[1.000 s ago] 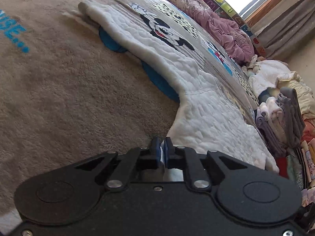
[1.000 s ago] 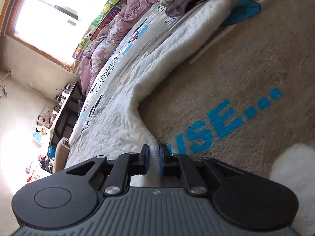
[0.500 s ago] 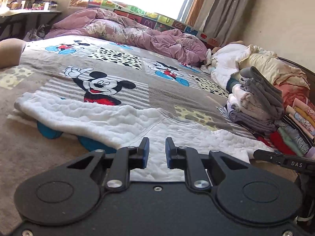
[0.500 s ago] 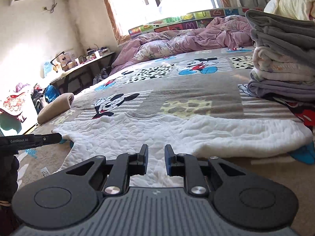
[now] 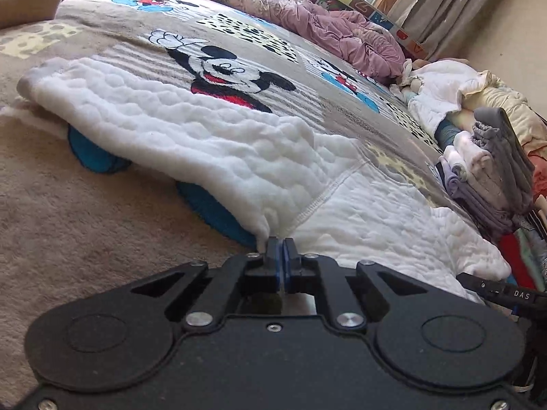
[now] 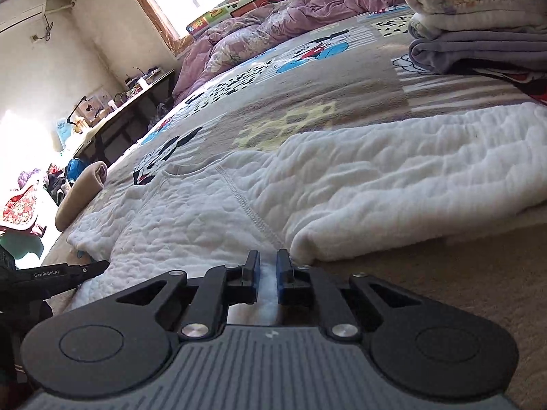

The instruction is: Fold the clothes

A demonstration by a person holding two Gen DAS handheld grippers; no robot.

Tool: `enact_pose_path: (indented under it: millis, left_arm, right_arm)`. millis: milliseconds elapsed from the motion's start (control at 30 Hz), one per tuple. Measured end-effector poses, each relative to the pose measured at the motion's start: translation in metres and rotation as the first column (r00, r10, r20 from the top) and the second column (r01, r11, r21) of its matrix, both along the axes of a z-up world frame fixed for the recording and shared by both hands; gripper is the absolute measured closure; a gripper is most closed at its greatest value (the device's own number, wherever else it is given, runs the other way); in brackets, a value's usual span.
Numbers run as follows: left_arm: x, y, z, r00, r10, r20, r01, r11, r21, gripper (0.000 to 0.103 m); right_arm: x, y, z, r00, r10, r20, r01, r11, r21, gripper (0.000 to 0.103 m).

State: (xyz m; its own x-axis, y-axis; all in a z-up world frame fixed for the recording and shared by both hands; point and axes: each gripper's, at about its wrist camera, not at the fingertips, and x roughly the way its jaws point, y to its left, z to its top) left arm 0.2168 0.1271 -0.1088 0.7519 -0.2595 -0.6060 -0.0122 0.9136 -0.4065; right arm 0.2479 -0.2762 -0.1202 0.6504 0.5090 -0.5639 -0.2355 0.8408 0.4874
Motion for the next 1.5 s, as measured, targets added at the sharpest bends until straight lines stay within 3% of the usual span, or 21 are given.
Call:
enact_pose_path:
  millis: [100, 200, 300, 367, 433, 500, 533, 567, 600, 700, 800, 900, 1000, 1067, 1100, 1133, 1200, 1233, 1300, 1400, 1500]
  left_arm:
    - [-0.033, -0.014, 0.029, 0.997, -0.039, 0.068, 0.033, 0.997, 0.076, 0.093]
    - [-0.067, -0.023, 0.039, 0.994, -0.078, 0.079, 0.073, 0.996, 0.057, 0.09]
    - [-0.072, -0.03, 0.017, 0.999, -0.042, -0.019, 0.044, 0.996, 0.084, 0.09]
    - [-0.073, -0.03, 0.002, 0.999, -0.013, -0.036, 0.016, 0.997, 0.08, 0.088]
    - [-0.085, -0.036, 0.015, 1.0, 0.003, 0.012, -0.004, 0.995, 0.098, 0.086]
    - [-0.106, -0.053, 0.031, 0.993, -0.055, 0.102, 0.041, 0.99, 0.132, 0.075]
    - [-0.117, -0.063, 0.039, 0.984, -0.094, 0.148, 0.071, 0.986, 0.153, 0.073]
    - [-0.127, -0.077, 0.042, 0.971, -0.155, 0.179, 0.121, 0.975, 0.187, 0.073]
    - [-0.137, -0.094, 0.043, 0.952, -0.233, 0.196, 0.186, 0.955, 0.231, 0.072]
    - [-0.164, -0.147, 0.04, 0.865, -0.454, 0.214, 0.352, 0.852, 0.387, 0.07]
    - [-0.179, -0.194, 0.023, 0.771, -0.62, 0.144, 0.43, 0.674, 0.6, 0.068]
    - [-0.187, -0.214, 0.002, 0.72, -0.691, 0.06, 0.418, 0.501, 0.758, 0.061]
    - [-0.193, -0.233, -0.019, 0.679, -0.734, -0.035, 0.373, 0.303, 0.877, 0.061]
    - [-0.193, -0.239, -0.031, 0.658, -0.751, -0.057, 0.33, 0.219, 0.918, 0.067]
    - [-0.191, -0.242, -0.032, 0.658, -0.752, -0.044, 0.316, 0.222, 0.923, 0.074]
    - [-0.185, -0.24, -0.026, 0.683, -0.731, -0.009, 0.326, 0.294, 0.899, 0.089]
    - [-0.168, -0.226, -0.001, 0.754, -0.653, 0.073, 0.369, 0.513, 0.775, 0.09]
    - [-0.159, -0.216, 0.01, 0.784, -0.613, 0.099, 0.387, 0.607, 0.694, 0.09]
    - [-0.143, -0.198, 0.026, 0.829, -0.545, 0.124, 0.398, 0.731, 0.554, 0.09]
    - [-0.134, -0.187, 0.034, 0.858, -0.492, 0.145, 0.394, 0.813, 0.428, 0.091]
    - [-0.135, -0.187, 0.035, 0.869, -0.474, 0.144, 0.393, 0.836, 0.383, 0.091]
  right_arm:
    - [-0.024, 0.003, 0.028, 0.999, 0.011, 0.052, -0.008, 0.998, -0.056, 0.086]
    - [-0.065, 0.002, 0.05, 0.991, 0.041, 0.13, -0.037, 0.999, -0.032, 0.086]
    - [-0.086, 0.003, 0.029, 0.998, 0.02, 0.056, -0.017, 0.999, -0.038, 0.087]
    - [-0.087, -0.001, 0.003, 1.0, 0.0, -0.006, 0.0, 1.0, -0.03, 0.094]
    - [-0.098, -0.011, 0.007, 0.999, -0.053, 0.002, 0.053, 0.998, 0.038, 0.094]
    - [-0.112, -0.014, 0.02, 0.994, -0.099, 0.035, 0.097, 0.993, 0.06, 0.075]
    - [-0.121, -0.017, 0.025, 0.992, -0.116, 0.042, 0.112, 0.991, 0.072, 0.053]
    - [-0.129, -0.021, 0.024, 0.99, -0.137, 0.029, 0.134, 0.987, 0.088, 0.04]
    - [-0.138, -0.024, 0.023, 0.987, -0.158, 0.016, 0.156, 0.982, 0.103, 0.04]
    - [-0.162, -0.035, 0.02, 0.977, -0.214, -0.028, 0.215, 0.965, 0.149, 0.041]
    - [-0.17, -0.038, 0.011, 0.972, -0.218, -0.09, 0.232, 0.952, 0.2, 0.042]
    - [-0.174, -0.042, 0.006, 0.966, -0.228, -0.118, 0.251, 0.939, 0.236, 0.042]
    - [-0.177, -0.046, 0.002, 0.964, -0.233, -0.131, 0.261, 0.924, 0.28, 0.042]
    - [-0.177, -0.047, 0.0, 0.962, -0.235, -0.136, 0.267, 0.911, 0.314, 0.042]
    - [-0.177, -0.048, -0.001, 0.962, -0.237, -0.138, 0.27, 0.903, 0.333, 0.042]
    - [-0.177, -0.049, -0.002, 0.96, -0.242, -0.141, 0.278, 0.893, 0.354, 0.042]
    - [-0.178, -0.053, 0.0, 0.955, -0.264, -0.134, 0.295, 0.875, 0.384, 0.042]
    - [-0.18, -0.054, 0.002, 0.955, -0.27, -0.125, 0.297, 0.869, 0.396, 0.041]
    - [-0.183, -0.059, 0.006, 0.952, -0.286, -0.105, 0.303, 0.852, 0.427, 0.041]
    - [-0.192, -0.058, 0.012, 0.957, -0.279, -0.074, 0.282, 0.852, 0.441, 0.041]
    - [-0.199, -0.04, 0.024, 0.974, -0.225, -0.018, 0.218, 0.92, 0.326, 0.034]
